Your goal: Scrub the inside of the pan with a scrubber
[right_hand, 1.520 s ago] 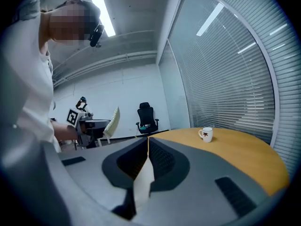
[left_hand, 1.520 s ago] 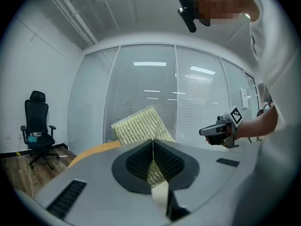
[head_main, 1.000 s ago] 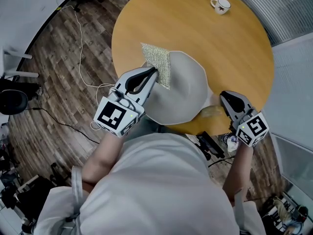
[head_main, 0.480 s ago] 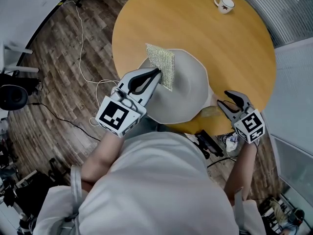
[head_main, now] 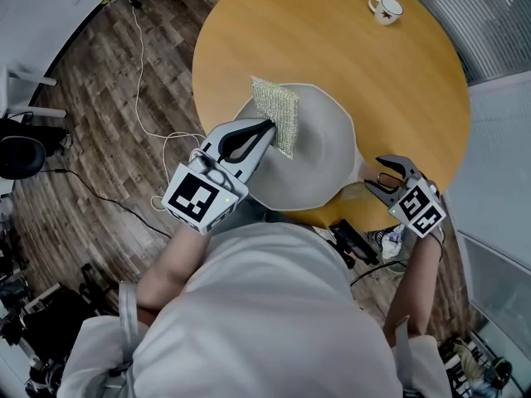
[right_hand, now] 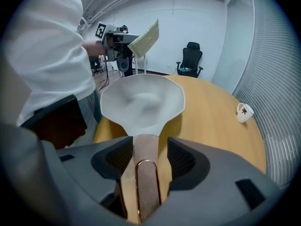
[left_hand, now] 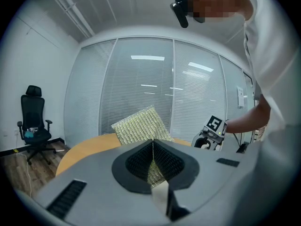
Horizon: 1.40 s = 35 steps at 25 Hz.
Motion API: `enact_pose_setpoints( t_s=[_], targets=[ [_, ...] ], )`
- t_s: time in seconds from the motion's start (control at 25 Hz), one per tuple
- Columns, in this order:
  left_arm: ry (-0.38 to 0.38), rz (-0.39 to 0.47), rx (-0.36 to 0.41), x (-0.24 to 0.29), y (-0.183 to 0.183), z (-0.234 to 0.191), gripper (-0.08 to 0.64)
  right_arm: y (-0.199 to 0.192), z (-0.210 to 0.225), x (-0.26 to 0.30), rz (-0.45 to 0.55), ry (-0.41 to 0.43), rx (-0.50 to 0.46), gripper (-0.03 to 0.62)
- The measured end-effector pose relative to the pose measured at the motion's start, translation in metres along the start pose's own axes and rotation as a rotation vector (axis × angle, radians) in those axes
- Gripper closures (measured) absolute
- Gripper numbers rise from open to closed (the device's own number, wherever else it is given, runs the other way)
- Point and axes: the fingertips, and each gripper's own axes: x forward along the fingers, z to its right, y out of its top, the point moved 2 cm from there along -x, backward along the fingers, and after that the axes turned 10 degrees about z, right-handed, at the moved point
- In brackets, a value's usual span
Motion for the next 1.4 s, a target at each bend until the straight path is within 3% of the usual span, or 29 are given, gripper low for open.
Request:
enact_pose_setpoints(
  t_s=[0.32,0.76,1.4],
  targets=[
    [0.002,-0.004,-0.004,0.0,0.0,0.001,0.543,-0.011,-0.008,0.013,-0.133,0.069,-0.058,0.364],
    [0.004,-0.012,-0.005,-0.001,0.0,0.001,0.543,-0.016,-0.011,0.026,-0.209,0.123,-0.076,0.359],
    [-0.004,-0.016,-0.006,-0.002,0.0,0.001,0.543,-0.012,-0.007,0.025,-0.271,0.104,-0.055,0.351]
  ],
)
